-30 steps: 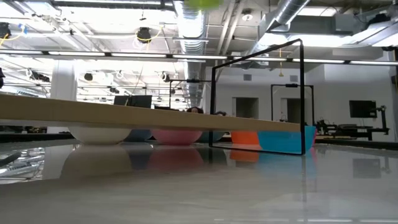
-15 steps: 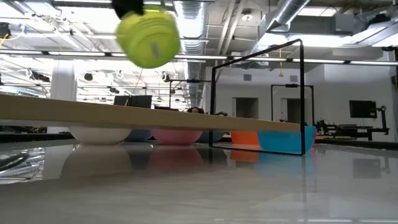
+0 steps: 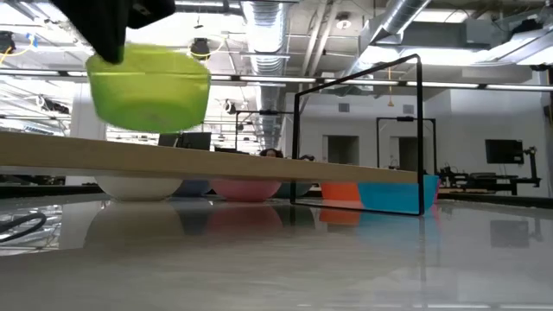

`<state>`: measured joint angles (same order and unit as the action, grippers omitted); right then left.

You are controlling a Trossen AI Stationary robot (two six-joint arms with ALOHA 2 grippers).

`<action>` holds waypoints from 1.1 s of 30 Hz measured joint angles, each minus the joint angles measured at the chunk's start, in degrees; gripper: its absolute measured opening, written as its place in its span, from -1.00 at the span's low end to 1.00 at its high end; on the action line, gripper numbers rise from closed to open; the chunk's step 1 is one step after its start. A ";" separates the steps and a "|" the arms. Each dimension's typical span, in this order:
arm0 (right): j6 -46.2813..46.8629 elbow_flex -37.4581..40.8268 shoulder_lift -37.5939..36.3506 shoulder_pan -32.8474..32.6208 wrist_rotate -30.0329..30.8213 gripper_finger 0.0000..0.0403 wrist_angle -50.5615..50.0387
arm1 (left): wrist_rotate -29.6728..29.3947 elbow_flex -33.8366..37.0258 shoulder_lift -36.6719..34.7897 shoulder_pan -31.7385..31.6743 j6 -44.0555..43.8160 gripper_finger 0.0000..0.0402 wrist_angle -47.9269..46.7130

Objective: Place and stack bowls onto a shelf
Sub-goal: Put the transparent green bowl on the shelf

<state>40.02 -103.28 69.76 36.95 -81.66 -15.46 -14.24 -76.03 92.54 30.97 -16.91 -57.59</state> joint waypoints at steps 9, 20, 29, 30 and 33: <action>-0.03 0.00 -0.02 0.00 -1.87 0.29 -0.38 | 2.70 0.00 4.30 -1.67 -9.19 -1.00 0.69; -4.44 0.00 -0.02 0.00 -4.19 0.29 -0.92 | 1.90 0.00 4.28 -6.66 -45.92 -1.00 5.23; -4.53 0.00 -0.04 0.00 -4.16 0.29 -1.48 | 3.05 -0.66 4.25 -3.13 -55.83 -1.00 11.65; -4.54 0.00 -0.04 0.00 -4.16 0.29 -1.98 | 3.13 -1.06 4.25 -2.57 -55.93 -1.00 11.70; -4.54 0.00 -0.02 0.00 -4.04 0.29 -3.37 | 3.58 -2.88 4.25 -1.06 -56.48 -1.00 11.49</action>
<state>35.48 -103.28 69.73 36.95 -85.70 -18.83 -10.66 -78.91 96.79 29.91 -73.39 -46.10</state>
